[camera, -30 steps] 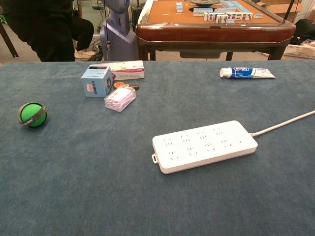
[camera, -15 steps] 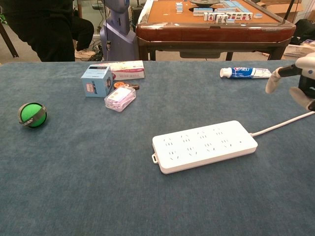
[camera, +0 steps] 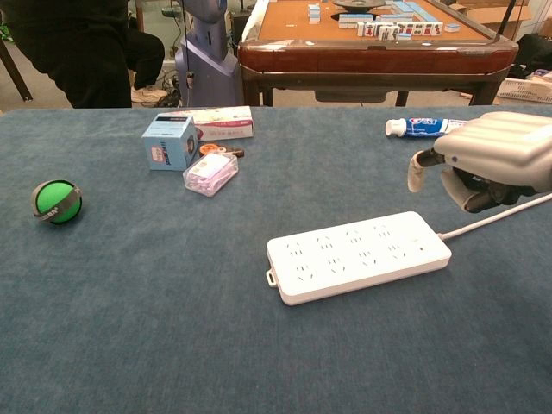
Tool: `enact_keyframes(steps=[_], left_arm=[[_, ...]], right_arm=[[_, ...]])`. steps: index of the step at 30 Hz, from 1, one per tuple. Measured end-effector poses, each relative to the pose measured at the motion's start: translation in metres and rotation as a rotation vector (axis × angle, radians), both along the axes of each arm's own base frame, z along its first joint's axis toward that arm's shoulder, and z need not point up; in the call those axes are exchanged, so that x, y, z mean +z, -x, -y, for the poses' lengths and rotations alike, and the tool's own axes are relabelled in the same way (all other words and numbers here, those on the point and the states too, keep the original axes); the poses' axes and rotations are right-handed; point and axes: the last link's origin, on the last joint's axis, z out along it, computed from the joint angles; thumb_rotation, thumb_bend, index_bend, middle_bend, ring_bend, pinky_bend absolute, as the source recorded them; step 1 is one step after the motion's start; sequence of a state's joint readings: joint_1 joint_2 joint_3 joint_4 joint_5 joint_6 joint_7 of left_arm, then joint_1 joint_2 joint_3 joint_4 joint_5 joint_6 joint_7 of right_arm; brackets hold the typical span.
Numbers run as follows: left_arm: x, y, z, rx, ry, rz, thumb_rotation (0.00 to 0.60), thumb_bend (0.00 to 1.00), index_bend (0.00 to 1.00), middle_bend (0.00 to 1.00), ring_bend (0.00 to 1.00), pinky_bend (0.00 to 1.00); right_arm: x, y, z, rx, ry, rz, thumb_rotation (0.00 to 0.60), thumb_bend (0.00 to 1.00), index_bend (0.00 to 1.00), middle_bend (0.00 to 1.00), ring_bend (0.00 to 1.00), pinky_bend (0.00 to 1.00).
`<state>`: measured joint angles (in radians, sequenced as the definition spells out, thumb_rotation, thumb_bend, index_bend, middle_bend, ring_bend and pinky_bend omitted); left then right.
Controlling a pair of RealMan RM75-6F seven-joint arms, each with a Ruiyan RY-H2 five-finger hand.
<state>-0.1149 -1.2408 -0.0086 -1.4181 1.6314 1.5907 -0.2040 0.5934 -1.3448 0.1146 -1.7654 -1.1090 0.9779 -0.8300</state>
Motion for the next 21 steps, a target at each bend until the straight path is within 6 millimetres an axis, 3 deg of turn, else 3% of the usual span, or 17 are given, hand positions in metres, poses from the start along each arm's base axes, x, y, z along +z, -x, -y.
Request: enact_keyframes(steps=[21], left_arm=[[0.001,0.002,0.0,0.007,-0.004,0.002,0.6,0.13,0.36,0.04,0.05,0.4]], right_arm=[[-0.022,0.005,-0.003,-0.028,-0.055,-0.067,0.6,0.85,0.31,1.0,1.0,1.0]])
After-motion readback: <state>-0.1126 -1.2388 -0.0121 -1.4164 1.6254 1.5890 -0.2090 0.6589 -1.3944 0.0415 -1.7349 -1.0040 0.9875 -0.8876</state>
